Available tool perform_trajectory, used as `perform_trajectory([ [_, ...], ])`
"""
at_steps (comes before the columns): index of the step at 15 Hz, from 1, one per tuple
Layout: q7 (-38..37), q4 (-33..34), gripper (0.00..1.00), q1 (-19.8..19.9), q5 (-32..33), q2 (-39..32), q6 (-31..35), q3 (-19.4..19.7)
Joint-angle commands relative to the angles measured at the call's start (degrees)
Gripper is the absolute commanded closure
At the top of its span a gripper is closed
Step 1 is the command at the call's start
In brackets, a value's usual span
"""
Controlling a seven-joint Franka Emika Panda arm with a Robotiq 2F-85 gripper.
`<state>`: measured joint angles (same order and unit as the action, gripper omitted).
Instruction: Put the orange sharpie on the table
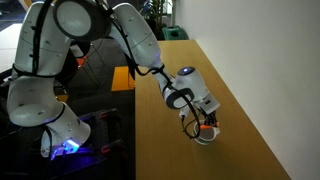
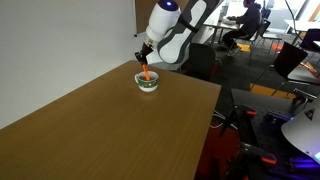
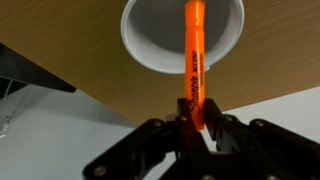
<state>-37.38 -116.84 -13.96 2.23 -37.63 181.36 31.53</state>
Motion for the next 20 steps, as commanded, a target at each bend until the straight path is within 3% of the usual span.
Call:
perform_trajectory([
  [1,6.18,-7.1,0.95,-3.76,-4.36,6.28,4.54,1.96],
  [2,3.92,-8.29,0.95,-3.66,-0.69,7.7,5.58,1.92],
  [4,4.76,-10.31,0.95,-4.76,-0.25,10.09,7.23,2.11],
  [6,6.05,-11.8,0.95,-3.78,1.59,13.36,6.75,-0.23],
  [12,9.12,-13.29,0.95,-1.21,7.26,19.95,-2.63,-9.77],
  [20,13.71,-8.77,0.95,-1.58,6.54,17.33,-19.38,-18.04],
])
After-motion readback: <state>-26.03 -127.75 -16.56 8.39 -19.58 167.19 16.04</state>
